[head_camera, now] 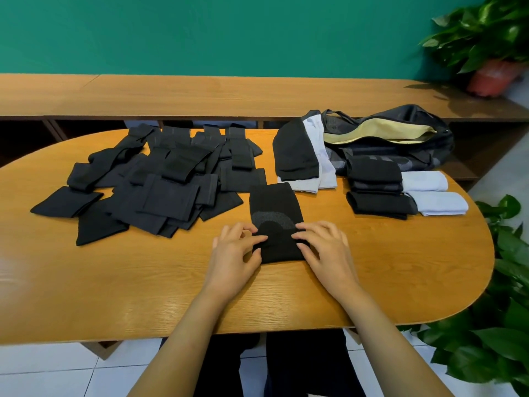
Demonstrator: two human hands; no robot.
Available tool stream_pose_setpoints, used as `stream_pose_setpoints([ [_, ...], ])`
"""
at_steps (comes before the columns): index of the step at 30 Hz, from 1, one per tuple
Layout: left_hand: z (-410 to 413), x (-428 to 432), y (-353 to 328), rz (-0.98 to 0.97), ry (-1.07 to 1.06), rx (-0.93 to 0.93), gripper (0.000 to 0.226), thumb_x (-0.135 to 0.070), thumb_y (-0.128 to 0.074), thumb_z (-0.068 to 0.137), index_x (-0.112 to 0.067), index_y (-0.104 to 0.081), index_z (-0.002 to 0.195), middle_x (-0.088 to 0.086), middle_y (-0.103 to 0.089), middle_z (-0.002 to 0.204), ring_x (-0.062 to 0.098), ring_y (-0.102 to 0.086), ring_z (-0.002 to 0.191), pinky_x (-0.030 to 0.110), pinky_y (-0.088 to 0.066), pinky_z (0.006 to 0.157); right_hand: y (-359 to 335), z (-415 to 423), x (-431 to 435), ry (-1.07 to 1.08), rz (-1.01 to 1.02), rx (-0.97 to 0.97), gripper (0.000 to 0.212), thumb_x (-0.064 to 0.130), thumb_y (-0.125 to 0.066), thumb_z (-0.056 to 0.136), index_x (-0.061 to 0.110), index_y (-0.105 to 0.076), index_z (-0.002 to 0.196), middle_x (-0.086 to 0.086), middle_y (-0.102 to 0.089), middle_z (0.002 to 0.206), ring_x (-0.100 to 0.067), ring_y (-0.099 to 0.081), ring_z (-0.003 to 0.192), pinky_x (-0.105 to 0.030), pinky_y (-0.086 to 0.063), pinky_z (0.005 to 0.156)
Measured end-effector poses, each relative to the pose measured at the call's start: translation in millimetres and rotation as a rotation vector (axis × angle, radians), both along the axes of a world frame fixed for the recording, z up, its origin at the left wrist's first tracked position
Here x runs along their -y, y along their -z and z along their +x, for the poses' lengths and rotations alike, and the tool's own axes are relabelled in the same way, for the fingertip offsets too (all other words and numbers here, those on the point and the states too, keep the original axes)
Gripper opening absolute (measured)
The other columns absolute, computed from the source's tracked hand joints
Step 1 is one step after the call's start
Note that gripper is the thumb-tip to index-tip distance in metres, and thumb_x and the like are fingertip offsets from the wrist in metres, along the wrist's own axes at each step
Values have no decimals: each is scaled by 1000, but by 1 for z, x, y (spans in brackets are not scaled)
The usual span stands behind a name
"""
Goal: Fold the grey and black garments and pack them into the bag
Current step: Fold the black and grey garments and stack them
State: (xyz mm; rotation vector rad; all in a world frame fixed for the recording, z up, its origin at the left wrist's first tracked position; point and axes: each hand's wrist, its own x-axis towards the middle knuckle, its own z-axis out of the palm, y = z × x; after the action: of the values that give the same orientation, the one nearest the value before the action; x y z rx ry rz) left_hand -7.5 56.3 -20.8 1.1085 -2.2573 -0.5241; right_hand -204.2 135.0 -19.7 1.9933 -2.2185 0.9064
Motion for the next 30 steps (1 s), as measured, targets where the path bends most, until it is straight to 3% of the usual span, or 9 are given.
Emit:
stream_pose_setpoints([
  [3,0,0,0,-1,-12,36,31,-34,-60,92,-28,-68,122,-22,-51,120,-1,-35,111,30,-29,97,0,1,0,33,45,22,25,34,-53,97,32,-67,118,16,-62,124,-6,-41,123,-25,-18,103],
  [7,-1,0,-4,47,17,94,53,-61,-60,82,-35,-60,128,-27,-49,128,-2,-33,116,27,-23,96,-1,1,1,65,86,43,30,40,-48,99,32,-65,122,17,-61,125,-5,-40,123,-24,-16,102],
  [12,-1,0,-2,48,34,142,51,-36,-64,85,-34,-55,135,-26,-46,132,-6,-27,113,26,-22,97,-2,1,0,70,87,74,35,48,-47,97,32,-64,123,16,-61,126,-4,-39,123,-25,-16,103],
  [17,0,0,-3,71,-8,41,37,-26,-54,95,-34,-56,131,-23,-52,129,-6,-33,110,22,-19,88,-5,0,-2,-4,106,83,67,77,-38,79,36,-58,128,28,-45,125,5,-26,123,-29,-14,110],
  [19,0,0,-3,84,-21,8,32,-26,-50,98,-35,-56,129,-23,-54,125,-4,-36,108,23,-20,85,-5,0,-2,-22,118,69,59,70,-53,81,38,-55,130,28,-45,127,4,-25,125,-34,-14,113],
  [21,0,1,-3,93,-24,-9,31,-29,-49,99,-35,-56,128,-23,-56,122,-2,-39,107,22,-20,84,-3,0,-1,-21,91,57,44,49,-65,87,36,-57,128,22,-52,129,-1,-30,127,-38,-18,115],
  [24,0,0,-5,104,-22,-36,33,-34,-54,96,-35,-56,129,-22,-58,116,0,-41,106,22,-21,84,-3,-1,-2,-20,35,96,34,25,-67,89,33,-63,122,23,-54,117,-6,-39,121,-37,-23,111],
  [27,0,-1,-4,113,-33,-73,35,-36,-61,92,-37,-56,126,-22,-57,107,1,-44,103,22,-23,87,-3,-1,-2,17,51,146,30,24,-63,92,35,-63,120,21,-48,110,-8,-40,118,-30,-24,105],
  [30,1,1,-1,136,-66,-128,33,-38,-61,91,-42,-54,123,-15,-55,92,1,-47,92,24,-30,88,-5,1,-2,72,107,225,32,36,-56,94,38,-55,126,17,-46,109,-12,-37,121,-29,-32,100],
])
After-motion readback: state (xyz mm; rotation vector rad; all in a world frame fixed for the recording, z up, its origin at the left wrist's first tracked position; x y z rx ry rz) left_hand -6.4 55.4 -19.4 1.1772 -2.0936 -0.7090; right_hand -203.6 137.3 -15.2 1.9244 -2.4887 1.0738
